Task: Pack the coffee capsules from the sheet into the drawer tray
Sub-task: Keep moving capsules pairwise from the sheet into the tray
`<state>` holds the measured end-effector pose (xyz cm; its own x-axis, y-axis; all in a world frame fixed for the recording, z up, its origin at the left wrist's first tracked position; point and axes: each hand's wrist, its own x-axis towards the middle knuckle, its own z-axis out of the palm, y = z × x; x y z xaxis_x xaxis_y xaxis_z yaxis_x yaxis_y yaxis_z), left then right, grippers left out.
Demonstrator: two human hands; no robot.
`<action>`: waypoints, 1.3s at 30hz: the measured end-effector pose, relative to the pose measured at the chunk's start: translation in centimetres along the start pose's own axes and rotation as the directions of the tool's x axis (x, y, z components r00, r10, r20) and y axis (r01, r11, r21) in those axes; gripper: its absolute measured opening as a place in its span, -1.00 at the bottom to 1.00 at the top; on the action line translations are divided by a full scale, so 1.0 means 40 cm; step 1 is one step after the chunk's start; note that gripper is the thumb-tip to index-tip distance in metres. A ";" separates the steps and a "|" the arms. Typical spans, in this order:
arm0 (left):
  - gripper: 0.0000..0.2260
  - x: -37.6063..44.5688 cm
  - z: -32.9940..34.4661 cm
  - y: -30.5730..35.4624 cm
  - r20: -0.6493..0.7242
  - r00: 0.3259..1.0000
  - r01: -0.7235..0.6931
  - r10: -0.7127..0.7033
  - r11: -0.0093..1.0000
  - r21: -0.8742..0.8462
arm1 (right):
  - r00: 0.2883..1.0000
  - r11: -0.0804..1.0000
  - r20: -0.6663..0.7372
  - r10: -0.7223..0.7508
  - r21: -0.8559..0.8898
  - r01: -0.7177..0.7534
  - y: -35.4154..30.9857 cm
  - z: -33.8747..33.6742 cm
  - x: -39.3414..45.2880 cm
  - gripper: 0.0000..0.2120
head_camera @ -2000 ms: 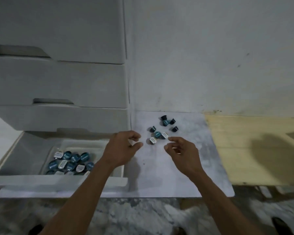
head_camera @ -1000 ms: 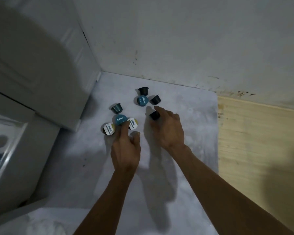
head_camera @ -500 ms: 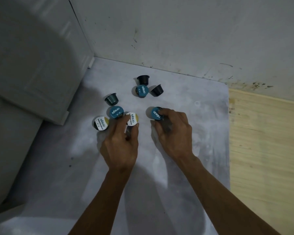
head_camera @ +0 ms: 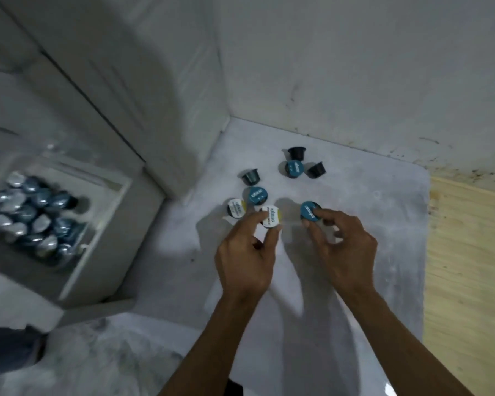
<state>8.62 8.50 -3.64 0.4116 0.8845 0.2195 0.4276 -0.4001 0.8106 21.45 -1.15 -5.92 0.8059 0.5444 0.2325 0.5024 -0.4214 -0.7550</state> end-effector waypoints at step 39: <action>-0.81 0.525 -0.985 -0.376 0.507 0.841 -0.316 0.189 0.932 0.177 | 0.954 0.994 0.280 0.105 -0.054 -0.094 -0.875 0.501 -0.159 -0.86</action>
<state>-20.86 42.55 10.19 0.8349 0.5468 0.0623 0.4110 -0.6947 0.5903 -7.53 24.65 6.75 0.7343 0.6783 -0.0291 0.4409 -0.5090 -0.7393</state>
